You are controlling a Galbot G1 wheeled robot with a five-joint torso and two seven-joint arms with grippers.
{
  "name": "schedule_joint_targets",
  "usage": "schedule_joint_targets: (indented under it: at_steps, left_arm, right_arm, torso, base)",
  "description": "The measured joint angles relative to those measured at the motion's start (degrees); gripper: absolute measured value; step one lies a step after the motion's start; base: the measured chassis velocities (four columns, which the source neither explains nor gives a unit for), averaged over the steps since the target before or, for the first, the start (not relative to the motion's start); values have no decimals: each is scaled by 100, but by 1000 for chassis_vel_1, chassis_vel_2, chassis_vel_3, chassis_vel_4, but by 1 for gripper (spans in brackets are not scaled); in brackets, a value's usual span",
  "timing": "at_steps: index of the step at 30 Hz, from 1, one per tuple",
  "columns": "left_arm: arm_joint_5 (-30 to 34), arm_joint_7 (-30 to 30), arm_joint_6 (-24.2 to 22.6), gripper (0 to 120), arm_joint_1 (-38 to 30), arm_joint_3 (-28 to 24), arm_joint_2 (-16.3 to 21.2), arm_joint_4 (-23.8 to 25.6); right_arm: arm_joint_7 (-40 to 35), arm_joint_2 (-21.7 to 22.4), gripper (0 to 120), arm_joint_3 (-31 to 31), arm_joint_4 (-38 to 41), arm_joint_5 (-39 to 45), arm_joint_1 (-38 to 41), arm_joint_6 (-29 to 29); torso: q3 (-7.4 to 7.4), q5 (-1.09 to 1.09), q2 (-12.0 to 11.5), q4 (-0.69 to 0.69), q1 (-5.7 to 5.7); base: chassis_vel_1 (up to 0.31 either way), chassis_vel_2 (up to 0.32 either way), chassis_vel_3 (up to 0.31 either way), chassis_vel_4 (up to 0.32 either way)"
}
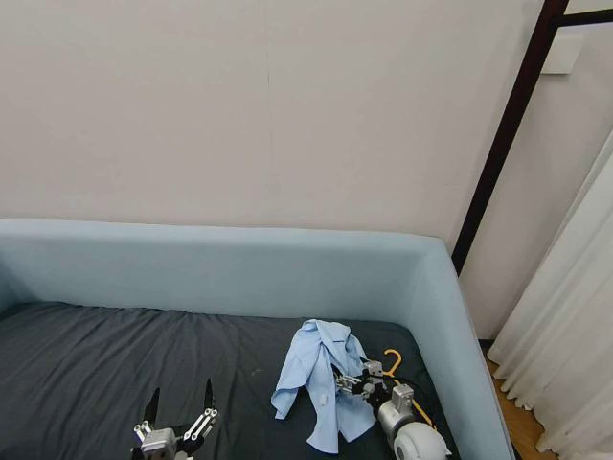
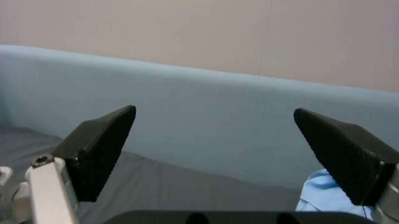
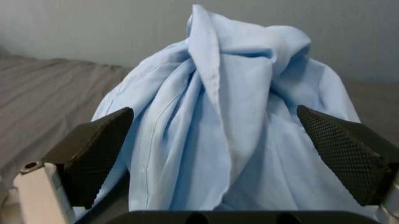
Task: Pick up the clothes from the sofa and hang them on the clothes hanger.
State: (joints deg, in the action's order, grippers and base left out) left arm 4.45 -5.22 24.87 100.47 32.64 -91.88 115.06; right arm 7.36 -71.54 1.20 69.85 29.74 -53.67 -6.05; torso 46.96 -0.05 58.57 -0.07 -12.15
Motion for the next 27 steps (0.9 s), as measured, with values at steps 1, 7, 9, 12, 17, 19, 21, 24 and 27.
schedule_joint_targets:
  at_steps: [1, 7, 9, 12, 17, 19, 21, 24, 27]
  left_arm:
    - [-8, -7, 17, 100, 15, 5, 0, 4]
    - [-42, -26, 85, 100, 58, -6, -14, 33]
    - [-56, -26, 102, 100, 60, -18, -19, 34]
    - [-92, -42, 135, 100, 72, -52, -24, 33]
    - [-115, -57, 144, 100, 75, -65, -29, 39]
    - [-117, -59, 144, 100, 70, -65, -29, 39]
    - [-126, -61, 140, 100, 57, -66, -29, 38]
    - [-131, -63, 127, 100, 35, -85, -29, 18]
    - [-135, -74, 120, 100, 3, -110, -29, -30]
  right_arm:
    - [-100, -24, 100, -7, -22, -217, -25, -2]
    - [-469, -84, 86, -16, -1, -681, -119, 12]
    - [-471, -89, 81, -13, 24, -688, -134, 8]
    - [-463, -92, 67, -3, 62, -696, -170, -41]
    - [-433, -118, 49, 3, 26, -699, -157, -98]
    - [-428, -129, 43, 3, 6, -704, -141, -101]
    - [-424, -148, 35, -3, -21, -719, -115, -101]
    - [-424, -172, 25, -11, -46, -732, -83, -102]
    - [-423, -181, 12, -32, -72, -742, -65, -126]
  torso:
    - [0, 0, 0, 0, 0]
    - [0, 0, 0, -1, 0]
    - [0, 0, 0, 0, 0]
    - [0, 0, 0, -1, 0]
    - [0, 1, 0, -1, 0]
    - [0, 1, 0, -1, 0]
    - [0, 1, 0, 0, 0]
    - [0, 1, 0, 0, 0]
    - [0, 1, 0, 0, 0]
  base:
    - [0, 0, 0, 0]
    - [0, 0, 0, 0]
    - [0, 0, 0, 0]
    - [0, 0, 0, 0]
    - [0, 0, 0, 0]
    - [0, 0, 0, 0]
    - [0, 0, 0, 0]
    - [0, 0, 0, 0]
    - [0, 0, 0, 0]
